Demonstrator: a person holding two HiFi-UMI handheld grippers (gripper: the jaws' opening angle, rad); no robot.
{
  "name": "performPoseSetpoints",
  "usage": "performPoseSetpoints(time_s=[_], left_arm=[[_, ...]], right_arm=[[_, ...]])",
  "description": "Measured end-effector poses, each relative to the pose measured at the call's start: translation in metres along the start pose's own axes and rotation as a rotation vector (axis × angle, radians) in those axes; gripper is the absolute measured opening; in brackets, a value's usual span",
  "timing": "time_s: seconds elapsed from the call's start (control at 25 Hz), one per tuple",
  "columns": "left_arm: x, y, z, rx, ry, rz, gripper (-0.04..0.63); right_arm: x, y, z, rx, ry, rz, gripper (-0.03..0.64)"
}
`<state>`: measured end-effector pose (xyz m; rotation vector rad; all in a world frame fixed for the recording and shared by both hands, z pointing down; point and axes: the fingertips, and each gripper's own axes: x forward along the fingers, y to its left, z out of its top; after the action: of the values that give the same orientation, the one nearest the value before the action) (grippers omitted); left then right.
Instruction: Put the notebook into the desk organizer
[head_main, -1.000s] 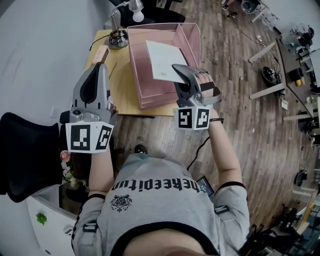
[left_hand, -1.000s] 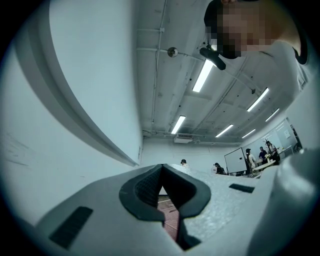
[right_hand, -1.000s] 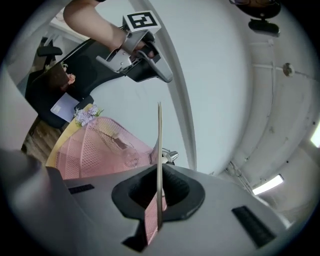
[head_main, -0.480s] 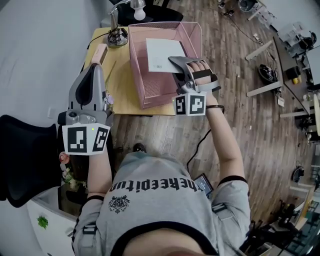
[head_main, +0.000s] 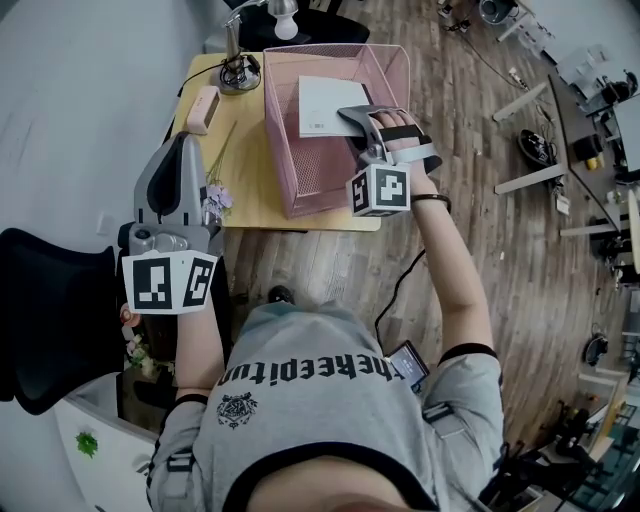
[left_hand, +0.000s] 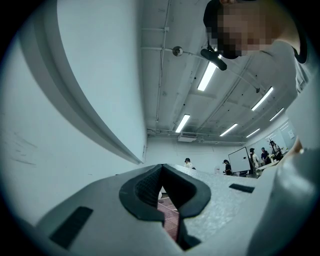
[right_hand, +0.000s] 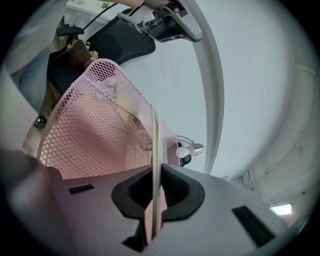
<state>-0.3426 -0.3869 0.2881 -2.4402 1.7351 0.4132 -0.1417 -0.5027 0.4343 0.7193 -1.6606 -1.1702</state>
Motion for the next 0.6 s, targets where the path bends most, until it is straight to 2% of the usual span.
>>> performPoseSetpoints(time_s=[0.44, 0.6], left_arm=[[-0.002, 0.004, -0.002, 0.003, 0.004, -0.001, 0.0], [-0.002, 0.005, -0.002, 0.003, 0.01, -0.004, 0.0]], right_arm=[[0.008, 0.024, -0.004, 0.102, 0.03, 0.247, 0.014], [0.006, 0.029, -0.004, 0.166, 0.035, 0.334, 0.047]])
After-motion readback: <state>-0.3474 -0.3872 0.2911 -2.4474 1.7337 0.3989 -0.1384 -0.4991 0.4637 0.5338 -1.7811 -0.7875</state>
